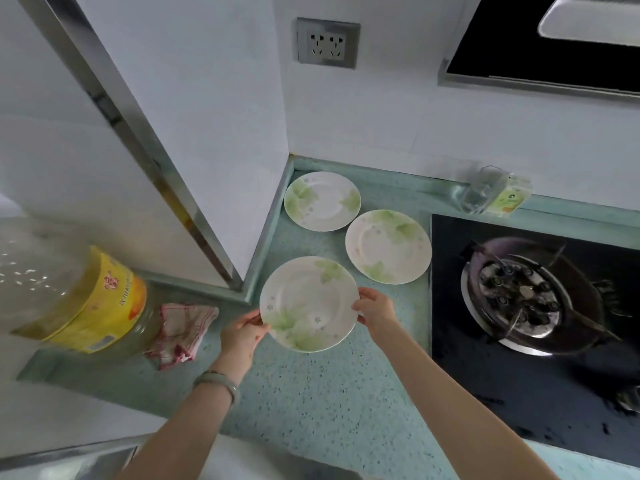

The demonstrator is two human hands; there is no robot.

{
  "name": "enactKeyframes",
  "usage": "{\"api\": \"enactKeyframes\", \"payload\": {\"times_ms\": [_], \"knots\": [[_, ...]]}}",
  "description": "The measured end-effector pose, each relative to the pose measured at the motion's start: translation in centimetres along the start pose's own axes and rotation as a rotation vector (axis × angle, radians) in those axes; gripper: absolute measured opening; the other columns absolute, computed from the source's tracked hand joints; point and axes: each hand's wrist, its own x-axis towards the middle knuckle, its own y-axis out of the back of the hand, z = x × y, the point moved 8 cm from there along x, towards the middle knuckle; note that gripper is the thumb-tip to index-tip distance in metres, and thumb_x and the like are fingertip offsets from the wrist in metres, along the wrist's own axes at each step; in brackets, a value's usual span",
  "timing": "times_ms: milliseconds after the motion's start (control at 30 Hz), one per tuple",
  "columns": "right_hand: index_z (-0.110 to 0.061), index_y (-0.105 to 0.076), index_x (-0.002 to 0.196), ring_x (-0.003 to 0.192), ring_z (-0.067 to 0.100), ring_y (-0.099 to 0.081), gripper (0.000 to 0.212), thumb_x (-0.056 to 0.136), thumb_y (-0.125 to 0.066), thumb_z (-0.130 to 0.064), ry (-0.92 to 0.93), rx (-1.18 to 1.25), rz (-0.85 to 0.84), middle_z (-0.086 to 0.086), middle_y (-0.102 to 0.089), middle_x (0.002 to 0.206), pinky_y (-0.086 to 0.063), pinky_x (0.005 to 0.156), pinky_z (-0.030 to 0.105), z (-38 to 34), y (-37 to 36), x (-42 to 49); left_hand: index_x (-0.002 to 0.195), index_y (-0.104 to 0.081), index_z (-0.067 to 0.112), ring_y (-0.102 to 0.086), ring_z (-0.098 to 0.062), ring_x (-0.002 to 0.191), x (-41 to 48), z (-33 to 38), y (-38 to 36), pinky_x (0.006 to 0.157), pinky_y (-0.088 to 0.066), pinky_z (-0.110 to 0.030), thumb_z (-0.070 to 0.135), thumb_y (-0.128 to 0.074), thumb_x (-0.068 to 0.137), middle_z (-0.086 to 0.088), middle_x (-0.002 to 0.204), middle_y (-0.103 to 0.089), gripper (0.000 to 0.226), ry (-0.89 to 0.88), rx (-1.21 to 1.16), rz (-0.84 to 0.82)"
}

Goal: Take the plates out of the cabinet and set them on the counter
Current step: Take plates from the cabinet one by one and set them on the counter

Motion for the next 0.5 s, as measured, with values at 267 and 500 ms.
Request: {"api": "enactKeyframes", "payload": {"times_ms": [267, 500], "knots": [[-0.007, -0.059, 0.119, 0.098, 0.027, -0.064, 0.048, 0.076, -0.055, 0.013, 0.014, -0.061, 0.013, 0.006, -0.066, 0.108, -0.056, 0.08, 0.038, -0.1, 0.2, 1.2, 0.117, -0.063, -0.002, -0.067, -0.029, 0.1, 2.1, -0.2, -0.5, 0.094, -0.051, -0.039, -0.023, -0.062, 0.074, -0.017, 0.112, -0.069, 0.047, -0.056, 0.045, -0.005], [-0.008, -0.058, 0.121, 0.1, 0.029, -0.061, 0.051, 0.074, -0.056, 0.011, 0.061, -0.186, -0.017, 0.007, -0.063, 0.107, -0.053, 0.089, 0.044, -0.4, -0.3, 1.1, 0.103, -0.07, 0.019, -0.069, -0.021, 0.097, 1.8, 0.6, -1.2, 0.08, -0.055, -0.027, -0.01, -0.068, 0.074, 0.004, 0.092, -0.074, 0.041, -0.279, 0.333, -0.066]]}}
